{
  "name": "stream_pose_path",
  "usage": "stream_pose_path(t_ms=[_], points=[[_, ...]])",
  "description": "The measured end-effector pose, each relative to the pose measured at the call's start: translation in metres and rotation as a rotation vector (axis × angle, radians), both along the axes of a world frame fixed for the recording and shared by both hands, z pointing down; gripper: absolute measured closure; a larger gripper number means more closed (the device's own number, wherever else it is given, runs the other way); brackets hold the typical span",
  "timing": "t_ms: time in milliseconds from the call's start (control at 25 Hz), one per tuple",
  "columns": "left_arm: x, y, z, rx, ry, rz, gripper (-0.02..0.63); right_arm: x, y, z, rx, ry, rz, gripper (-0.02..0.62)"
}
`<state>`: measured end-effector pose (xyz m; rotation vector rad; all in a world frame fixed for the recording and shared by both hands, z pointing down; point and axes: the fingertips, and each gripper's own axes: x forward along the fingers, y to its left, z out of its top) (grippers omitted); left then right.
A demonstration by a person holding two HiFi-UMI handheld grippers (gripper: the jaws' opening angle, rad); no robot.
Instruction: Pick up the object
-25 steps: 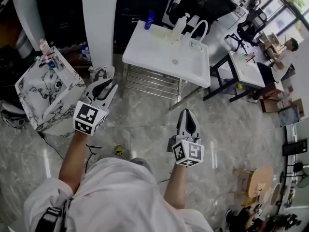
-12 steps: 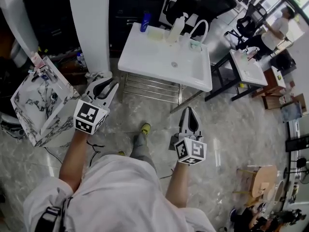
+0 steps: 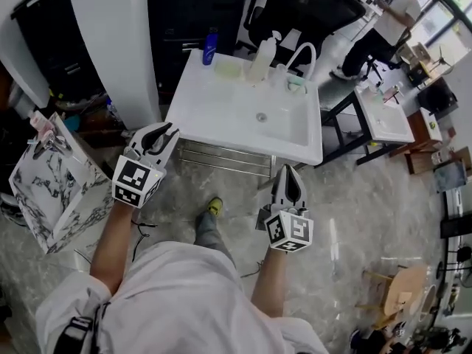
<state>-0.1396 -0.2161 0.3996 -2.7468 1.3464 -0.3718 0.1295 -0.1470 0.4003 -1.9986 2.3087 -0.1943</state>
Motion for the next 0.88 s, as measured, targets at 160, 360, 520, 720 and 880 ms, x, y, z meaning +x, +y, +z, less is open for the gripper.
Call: stream_pose_path(t_ms=[160, 360, 520, 720, 880], points=[[0.025, -0.062, 0.002, -0.014, -0.014, -0.012, 0.537, 0.028, -0.067, 0.001, -0.014, -0.011, -0.012, 0.589], [0.054, -0.141, 0.007, -0.033, -0.026, -0.038, 0.537, 0.056, -0.154, 0.005, -0.028, -0.014, -0.044, 0.589], [0.077, -0.186, 0.015, -0.036, -0.066, -0.044, 0.534, 0.076, -0.209, 0.012, -0.035, -0.023, -0.070, 0.589], [0.093, -0.229, 0.032, -0.052, -0.132, -0.047, 0.529, 0.088, -0.258, 0.026, -0.052, -0.038, -0.091, 0.589], [0.102, -0.253, 0.044, -0.063, -0.172, -0.036, 0.529, 0.092, -0.281, 0.042, -0.073, -0.048, -0.097, 0.589]])
